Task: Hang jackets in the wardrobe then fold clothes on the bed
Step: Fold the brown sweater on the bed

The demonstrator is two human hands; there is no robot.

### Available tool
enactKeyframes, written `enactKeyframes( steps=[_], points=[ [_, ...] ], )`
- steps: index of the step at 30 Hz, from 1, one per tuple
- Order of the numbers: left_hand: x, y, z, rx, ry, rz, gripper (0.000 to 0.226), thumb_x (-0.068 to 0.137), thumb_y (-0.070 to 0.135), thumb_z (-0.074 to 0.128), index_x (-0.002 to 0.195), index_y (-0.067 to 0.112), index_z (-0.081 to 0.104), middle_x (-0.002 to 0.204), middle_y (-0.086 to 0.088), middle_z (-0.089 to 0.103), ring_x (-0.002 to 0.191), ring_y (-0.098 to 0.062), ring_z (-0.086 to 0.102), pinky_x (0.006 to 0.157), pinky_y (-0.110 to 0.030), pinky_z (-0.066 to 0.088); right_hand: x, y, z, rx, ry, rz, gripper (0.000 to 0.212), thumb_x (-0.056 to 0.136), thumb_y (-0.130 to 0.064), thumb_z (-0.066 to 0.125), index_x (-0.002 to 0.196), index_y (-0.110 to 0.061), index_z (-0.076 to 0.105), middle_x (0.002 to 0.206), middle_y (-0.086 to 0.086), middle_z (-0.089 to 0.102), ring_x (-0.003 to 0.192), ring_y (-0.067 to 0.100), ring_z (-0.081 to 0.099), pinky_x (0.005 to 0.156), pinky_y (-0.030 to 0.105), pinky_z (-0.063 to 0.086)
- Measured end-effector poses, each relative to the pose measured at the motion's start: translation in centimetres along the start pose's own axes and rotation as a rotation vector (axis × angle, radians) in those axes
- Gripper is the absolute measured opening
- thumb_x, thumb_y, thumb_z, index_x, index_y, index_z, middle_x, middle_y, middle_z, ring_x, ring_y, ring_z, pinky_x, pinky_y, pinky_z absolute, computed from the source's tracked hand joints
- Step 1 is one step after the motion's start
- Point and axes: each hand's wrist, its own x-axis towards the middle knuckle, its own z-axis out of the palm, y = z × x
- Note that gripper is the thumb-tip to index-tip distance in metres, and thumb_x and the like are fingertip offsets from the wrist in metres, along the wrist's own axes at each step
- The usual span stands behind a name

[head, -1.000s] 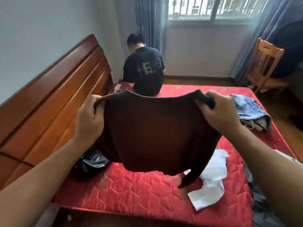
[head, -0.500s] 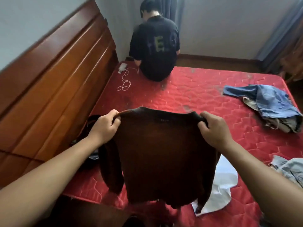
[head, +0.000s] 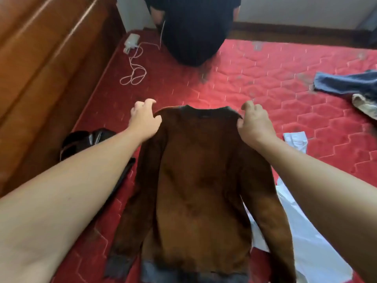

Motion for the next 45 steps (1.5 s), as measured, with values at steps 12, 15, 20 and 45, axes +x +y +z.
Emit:
enactKeyframes(
  steps=[12,15,20,45],
  points=[
    [-3.9,-11.9,25.1,0.186,-0.378,0.14,0.066,0.107,0.036,0.04,0.162,0.026,0.006,0.168,-0.005,-0.017,0.155,-0.023,-0.015,0.126,-0.042,0.009,-8.9,9.6,25.9,-0.216,-0.376,0.062,0.071,0.104,-0.043,0.043,0.162,-0.017,0.013,0.169,0.015,0.003,0.156,0.037,0.004,0.123,0.058,0.02],
    [-2.8,-13.7,28.4,0.332,-0.352,0.224,0.075,0.104,0.054,0.032,0.161,0.027,-0.009,0.165,-0.009,-0.027,0.152,-0.023,-0.025,0.127,-0.045,-0.002,-8.1,11.6,28.7,-0.286,-0.314,0.115,0.079,0.1,-0.064,0.032,0.162,-0.023,0.005,0.17,0.01,-0.003,0.156,0.036,-0.001,0.12,0.066,0.014],
    [-2.2,-16.8,30.6,0.491,-0.187,0.318,0.074,0.095,0.074,0.012,0.157,0.042,-0.016,0.165,-0.011,-0.027,0.152,-0.024,-0.025,0.124,-0.044,-0.006,-7.3,15.5,29.1,-0.397,-0.272,-0.066,0.079,0.091,-0.083,0.011,0.16,-0.045,0.0,0.171,0.004,-0.006,0.157,0.033,-0.007,0.12,0.069,0.003],
    [11.9,-12.9,30.0,0.422,-0.157,0.295,0.069,0.096,0.073,0.017,0.158,0.046,0.001,0.167,-0.007,-0.019,0.153,-0.024,-0.021,0.125,-0.048,-0.008,4.8,16.8,29.1,-0.353,-0.171,-0.132,0.077,0.099,-0.072,0.017,0.163,-0.031,0.009,0.171,0.005,-0.008,0.156,0.026,-0.016,0.127,0.047,-0.003]
  ],
)
